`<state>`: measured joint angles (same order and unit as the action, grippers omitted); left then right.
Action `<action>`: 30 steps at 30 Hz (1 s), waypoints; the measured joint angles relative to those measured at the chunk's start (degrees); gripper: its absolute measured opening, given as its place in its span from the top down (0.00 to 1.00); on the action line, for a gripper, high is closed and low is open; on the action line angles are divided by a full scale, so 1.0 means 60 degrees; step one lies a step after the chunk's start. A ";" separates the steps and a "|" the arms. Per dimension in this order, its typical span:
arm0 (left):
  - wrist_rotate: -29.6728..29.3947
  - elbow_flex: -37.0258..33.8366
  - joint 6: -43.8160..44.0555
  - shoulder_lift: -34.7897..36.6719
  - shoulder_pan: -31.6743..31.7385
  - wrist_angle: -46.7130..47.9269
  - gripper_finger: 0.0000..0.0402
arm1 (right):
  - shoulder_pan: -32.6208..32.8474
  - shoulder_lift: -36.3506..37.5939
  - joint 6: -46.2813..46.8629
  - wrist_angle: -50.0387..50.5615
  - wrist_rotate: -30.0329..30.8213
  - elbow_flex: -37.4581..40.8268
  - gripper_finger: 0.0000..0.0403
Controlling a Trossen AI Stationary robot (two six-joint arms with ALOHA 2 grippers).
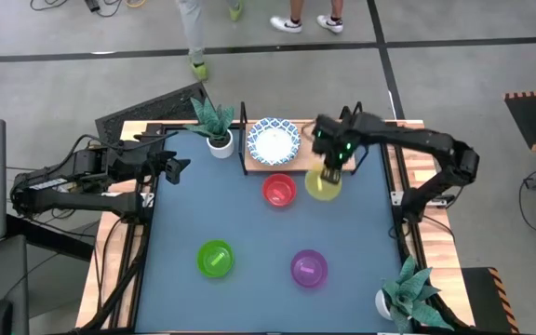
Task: Place and stack bowls onto a shelf
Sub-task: Put the yellow bowl on the shelf
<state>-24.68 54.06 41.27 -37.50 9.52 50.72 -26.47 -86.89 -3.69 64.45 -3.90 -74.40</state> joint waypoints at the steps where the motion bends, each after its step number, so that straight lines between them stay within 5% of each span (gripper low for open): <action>1: 0.0003 0.0000 0.0001 0.0000 -0.0002 0.0000 0.25 | -0.0281 0.0000 -0.0002 0.0035 0.0131 -0.0183 0.94; 11: -0.0012 -0.0003 0.0010 0.0000 0.0000 0.0000 0.25 | -0.2662 -0.0604 -0.1111 0.0050 0.0488 -0.0920 0.94; 30: -0.0023 -0.0004 -0.0003 -0.0004 0.0000 0.0018 0.25 | -0.3987 -0.3663 -0.1801 0.0342 0.0287 -0.2757 0.94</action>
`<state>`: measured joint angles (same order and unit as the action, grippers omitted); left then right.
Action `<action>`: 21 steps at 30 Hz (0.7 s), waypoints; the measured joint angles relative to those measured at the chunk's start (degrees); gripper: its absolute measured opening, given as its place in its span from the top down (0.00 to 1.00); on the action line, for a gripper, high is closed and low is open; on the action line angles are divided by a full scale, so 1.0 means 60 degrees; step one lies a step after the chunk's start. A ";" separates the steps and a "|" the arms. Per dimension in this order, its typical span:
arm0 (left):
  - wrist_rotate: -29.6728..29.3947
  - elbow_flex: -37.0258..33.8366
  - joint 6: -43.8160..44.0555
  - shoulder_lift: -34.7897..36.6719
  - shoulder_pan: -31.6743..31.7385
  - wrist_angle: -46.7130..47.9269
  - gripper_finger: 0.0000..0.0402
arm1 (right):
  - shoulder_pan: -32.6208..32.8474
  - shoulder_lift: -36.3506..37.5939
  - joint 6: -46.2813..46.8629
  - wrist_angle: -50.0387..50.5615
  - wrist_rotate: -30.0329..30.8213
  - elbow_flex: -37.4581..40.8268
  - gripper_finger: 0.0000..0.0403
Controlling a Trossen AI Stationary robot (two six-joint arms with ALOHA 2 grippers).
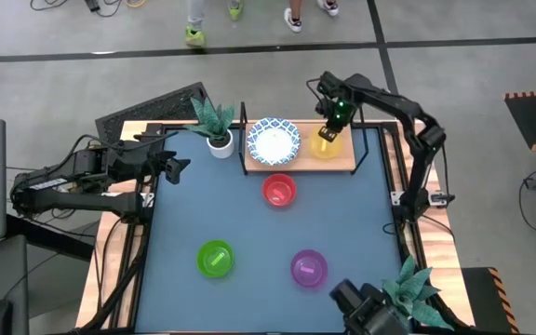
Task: Place and stack bowls onto a shelf
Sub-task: Put the yellow bowl on the shelf, then stack the orange bowl on top of the yellow bowl on the shelf
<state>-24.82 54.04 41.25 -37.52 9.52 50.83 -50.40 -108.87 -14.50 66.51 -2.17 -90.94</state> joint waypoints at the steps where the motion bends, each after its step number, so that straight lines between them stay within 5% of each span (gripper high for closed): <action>1: 0.0000 0.0002 0.0000 0.0002 0.0000 0.0013 0.25 | -0.0017 -0.0055 -0.0077 0.0052 -0.0103 -0.0011 0.94; 21: -0.0004 0.0001 0.0018 0.0000 0.0000 0.0207 0.25 | 0.0019 -0.0358 0.0768 -0.0236 0.0321 -0.0011 0.76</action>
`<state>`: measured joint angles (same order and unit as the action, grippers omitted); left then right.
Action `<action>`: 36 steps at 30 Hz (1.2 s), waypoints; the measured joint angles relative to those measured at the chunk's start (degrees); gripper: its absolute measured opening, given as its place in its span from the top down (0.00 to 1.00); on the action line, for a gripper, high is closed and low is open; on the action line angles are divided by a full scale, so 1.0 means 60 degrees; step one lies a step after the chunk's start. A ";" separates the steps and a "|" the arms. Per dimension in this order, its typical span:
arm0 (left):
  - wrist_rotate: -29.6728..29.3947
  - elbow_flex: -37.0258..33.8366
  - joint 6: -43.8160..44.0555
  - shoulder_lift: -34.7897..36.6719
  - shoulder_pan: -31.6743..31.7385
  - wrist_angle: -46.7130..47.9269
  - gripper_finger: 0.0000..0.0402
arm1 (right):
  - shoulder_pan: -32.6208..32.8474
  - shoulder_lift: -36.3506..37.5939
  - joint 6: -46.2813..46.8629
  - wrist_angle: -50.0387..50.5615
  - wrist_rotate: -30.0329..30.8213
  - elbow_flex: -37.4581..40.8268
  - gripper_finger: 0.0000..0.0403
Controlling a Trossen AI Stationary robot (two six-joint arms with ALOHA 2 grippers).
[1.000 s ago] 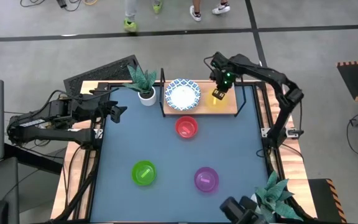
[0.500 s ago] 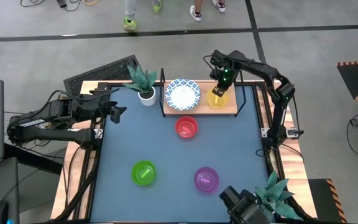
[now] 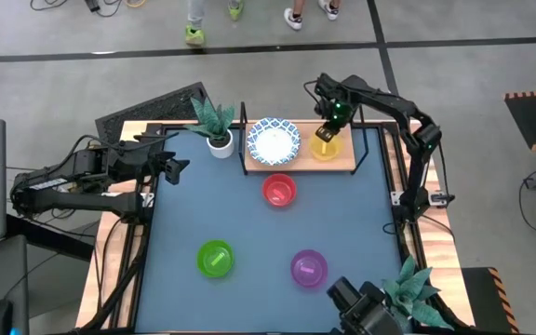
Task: Place and stack bowls onto a shelf
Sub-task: Stack the orange bowl on top of the yellow bowl on the shelf
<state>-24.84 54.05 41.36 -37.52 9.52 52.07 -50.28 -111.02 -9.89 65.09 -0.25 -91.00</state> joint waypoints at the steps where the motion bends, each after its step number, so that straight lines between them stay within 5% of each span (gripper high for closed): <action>1: 0.0000 0.0000 0.0000 0.0000 0.0000 -0.0002 0.25 | 0.0000 0.0000 0.0071 -0.0047 0.0015 0.0000 0.75; 11: 0.0000 -0.0001 0.0004 0.0002 0.0000 -0.0004 0.25 | -0.0035 0.0000 0.1138 0.0054 0.0104 -0.1527 0.58; 21: 0.0025 -0.0001 -0.0007 0.0004 0.0000 -0.0004 0.25 | 0.0940 0.0081 0.2253 0.2011 0.0031 -0.3660 0.57; 29: 0.0142 -0.0001 -0.0047 0.0004 0.0000 0.0018 0.25 | 0.3616 0.0930 0.3832 0.3396 0.0065 -0.3375 0.58; 36: 0.0609 -0.0001 -0.0122 0.0000 0.0000 0.0029 0.25 | 0.5792 0.2304 0.6712 0.2250 0.1481 -0.0924 0.58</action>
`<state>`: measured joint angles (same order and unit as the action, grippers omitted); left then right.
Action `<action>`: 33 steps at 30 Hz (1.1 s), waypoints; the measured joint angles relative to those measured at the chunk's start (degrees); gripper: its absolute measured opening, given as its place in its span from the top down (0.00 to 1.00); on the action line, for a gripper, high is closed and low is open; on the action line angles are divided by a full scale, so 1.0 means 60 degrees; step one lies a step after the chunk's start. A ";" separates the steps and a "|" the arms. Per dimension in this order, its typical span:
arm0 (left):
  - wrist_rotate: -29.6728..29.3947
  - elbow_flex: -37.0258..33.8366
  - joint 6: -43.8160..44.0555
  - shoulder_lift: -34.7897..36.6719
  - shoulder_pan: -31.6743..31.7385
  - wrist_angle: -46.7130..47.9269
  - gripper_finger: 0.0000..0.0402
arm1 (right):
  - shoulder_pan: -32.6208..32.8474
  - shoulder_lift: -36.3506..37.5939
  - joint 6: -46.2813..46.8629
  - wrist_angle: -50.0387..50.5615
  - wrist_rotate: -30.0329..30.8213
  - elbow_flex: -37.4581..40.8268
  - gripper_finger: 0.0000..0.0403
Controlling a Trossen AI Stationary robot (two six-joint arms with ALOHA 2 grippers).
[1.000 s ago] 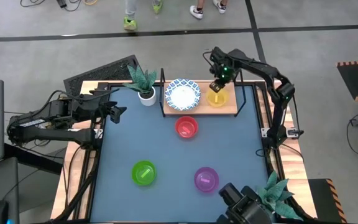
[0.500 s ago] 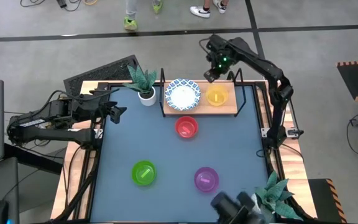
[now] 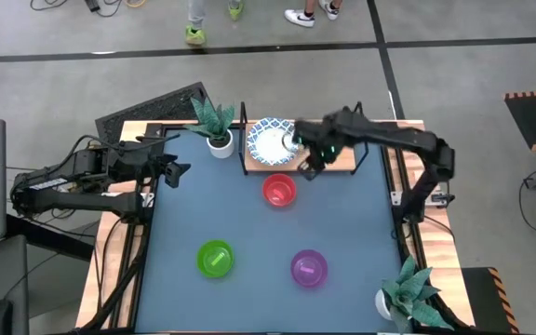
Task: Place and stack bowls onto a shelf
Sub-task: Stack the orange bowl on top of the yellow bowl on the shelf
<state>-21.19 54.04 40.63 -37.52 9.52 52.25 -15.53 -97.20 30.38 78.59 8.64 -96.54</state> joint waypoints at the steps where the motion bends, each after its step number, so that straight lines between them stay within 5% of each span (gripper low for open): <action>1: 0.0021 0.0000 -0.0042 0.0000 -0.0004 -0.0004 0.25 | 0.0227 0.0227 0.0492 -0.0539 0.0148 0.0538 0.58; 9: 0.0072 0.0003 -0.0170 0.0004 -0.0004 0.0003 0.25 | 0.1073 0.0654 0.3018 -0.5734 0.0041 0.3956 0.58; 25: 0.0079 0.0000 -0.0414 0.0004 -0.0004 0.0476 0.25 | 0.0753 -0.1655 0.3116 -0.7105 -0.0796 0.4341 0.59; 33: 0.0064 0.0000 -0.0414 0.0004 -0.0004 0.0492 0.25 | 0.0751 -0.1341 0.3047 -0.6947 -0.0849 0.4337 0.94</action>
<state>-20.80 54.04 38.15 -37.50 9.50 55.20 -11.03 -105.24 48.66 36.91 3.54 -70.52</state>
